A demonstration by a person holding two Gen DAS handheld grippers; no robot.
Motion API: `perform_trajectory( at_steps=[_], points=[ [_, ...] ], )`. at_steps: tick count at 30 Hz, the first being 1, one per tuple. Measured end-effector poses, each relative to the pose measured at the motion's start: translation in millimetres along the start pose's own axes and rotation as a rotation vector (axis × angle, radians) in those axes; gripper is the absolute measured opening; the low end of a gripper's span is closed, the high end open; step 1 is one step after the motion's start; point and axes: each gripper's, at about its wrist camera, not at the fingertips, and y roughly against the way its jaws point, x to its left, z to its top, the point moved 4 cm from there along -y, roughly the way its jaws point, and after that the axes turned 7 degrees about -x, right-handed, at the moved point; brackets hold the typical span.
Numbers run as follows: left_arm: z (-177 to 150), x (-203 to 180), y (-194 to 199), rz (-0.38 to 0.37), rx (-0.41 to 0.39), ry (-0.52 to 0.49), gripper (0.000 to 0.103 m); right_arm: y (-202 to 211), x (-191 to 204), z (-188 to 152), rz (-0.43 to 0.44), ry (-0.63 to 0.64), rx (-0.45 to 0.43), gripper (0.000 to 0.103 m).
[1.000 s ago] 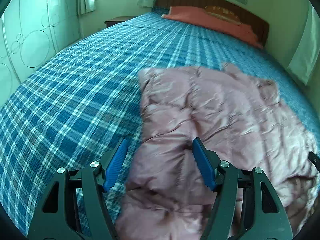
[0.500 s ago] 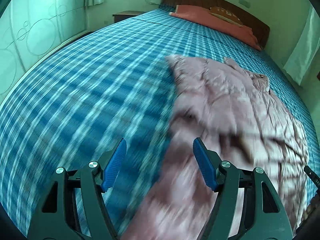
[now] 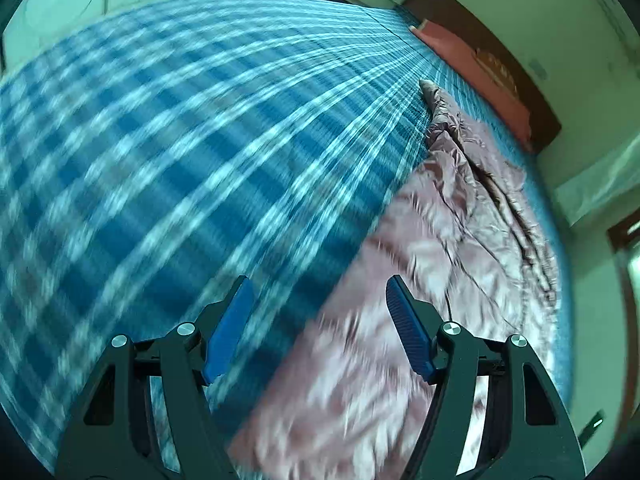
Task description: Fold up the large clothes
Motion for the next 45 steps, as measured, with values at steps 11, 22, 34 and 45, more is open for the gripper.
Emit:
perform_trajectory(
  at_steps=[11, 22, 34, 45],
  points=[
    [-46.9, 13.7, 37.1, -0.15, 0.02, 0.181, 0.069, 35.1, -22.2, -51.8, 0.062, -0.116, -0.017, 0.057],
    [-69.5, 5.7, 38.6, -0.254, 0.034, 0.292, 0.069, 55.3, -22.4, -75.2, 0.231, -0.262, -0.028, 0.061],
    [-69.1, -18.7, 18.1, -0.272, 0.025, 0.257, 0.067, 34.0, 3.5, -71.6, 0.37, -0.371, -0.044, 0.06],
    [-62.8, 16.4, 34.1, -0.262, -0.016, 0.332, 0.067, 37.9, -8.4, -78.8, 0.365, -0.402, -0.034, 0.06]
  ],
)
